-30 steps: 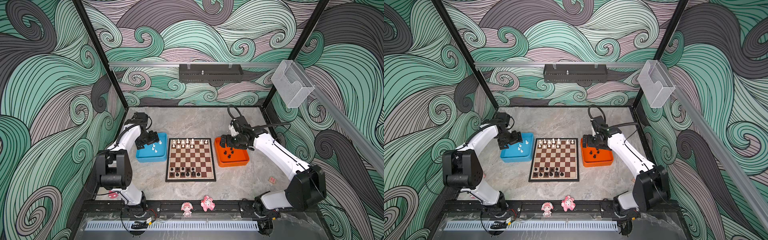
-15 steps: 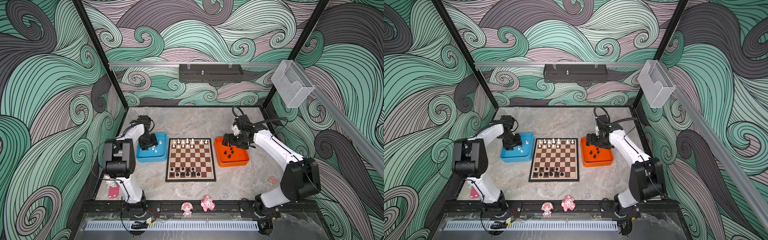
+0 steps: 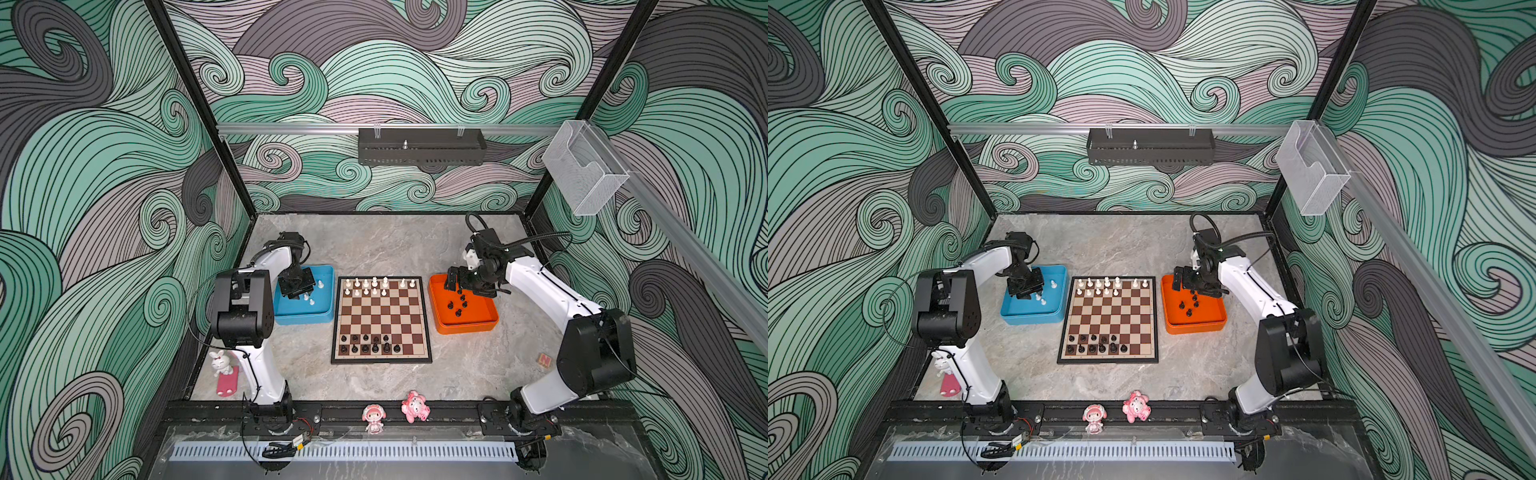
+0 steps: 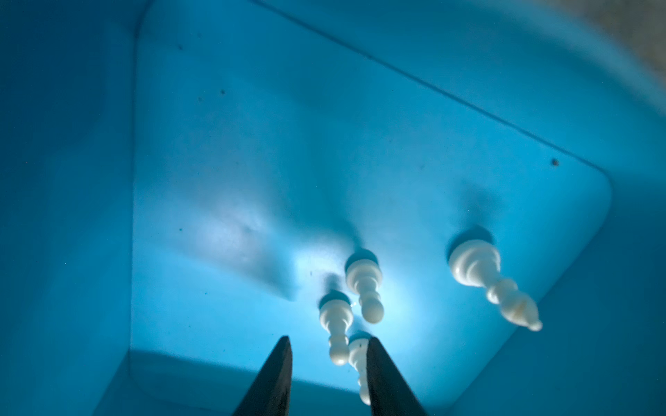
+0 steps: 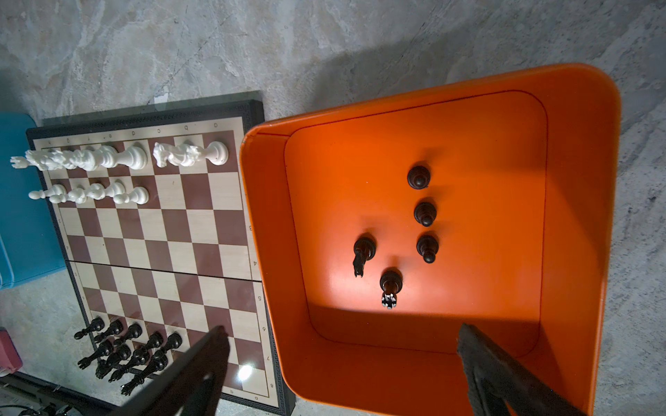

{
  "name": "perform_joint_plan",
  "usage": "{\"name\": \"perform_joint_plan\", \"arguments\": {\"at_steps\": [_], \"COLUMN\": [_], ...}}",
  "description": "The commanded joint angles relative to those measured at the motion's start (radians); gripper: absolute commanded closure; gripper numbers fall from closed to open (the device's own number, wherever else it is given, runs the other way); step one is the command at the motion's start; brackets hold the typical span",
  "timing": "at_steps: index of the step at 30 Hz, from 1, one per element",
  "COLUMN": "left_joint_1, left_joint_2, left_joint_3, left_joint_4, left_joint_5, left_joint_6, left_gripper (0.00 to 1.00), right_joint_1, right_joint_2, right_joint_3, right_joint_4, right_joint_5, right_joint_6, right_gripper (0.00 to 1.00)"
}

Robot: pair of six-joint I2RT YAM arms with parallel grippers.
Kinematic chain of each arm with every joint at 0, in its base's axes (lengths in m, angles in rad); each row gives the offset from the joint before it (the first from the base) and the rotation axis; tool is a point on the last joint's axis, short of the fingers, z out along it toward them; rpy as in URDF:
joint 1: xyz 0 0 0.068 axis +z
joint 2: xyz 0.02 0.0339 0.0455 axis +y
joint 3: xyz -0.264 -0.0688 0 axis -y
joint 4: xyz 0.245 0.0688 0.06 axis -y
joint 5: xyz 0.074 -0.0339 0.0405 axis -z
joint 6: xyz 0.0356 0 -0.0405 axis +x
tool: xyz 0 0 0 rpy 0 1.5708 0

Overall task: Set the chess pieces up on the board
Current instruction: 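Close the left gripper on a white pawn in the blue bin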

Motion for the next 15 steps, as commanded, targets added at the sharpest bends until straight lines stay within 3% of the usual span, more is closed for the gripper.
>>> {"name": "perform_joint_plan", "arguments": {"at_steps": [1, 15], "left_joint_1": [0.005, -0.005], "left_joint_2": [0.021, 0.035], "left_joint_3": [0.041, 0.030], "left_joint_4": [-0.003, 0.001], "left_joint_5": [-0.021, -0.018], "left_joint_6": [0.003, 0.011], "left_gripper": [0.64, 0.70], "right_joint_1": [-0.006, -0.009], "right_joint_2": [0.016, 0.021], "right_joint_3": [0.028, 0.017], "right_joint_4": [-0.007, -0.003], "right_joint_5": [-0.013, -0.013], "right_joint_6": [-0.013, -0.012], "right_gripper": [0.01, 0.01]}}
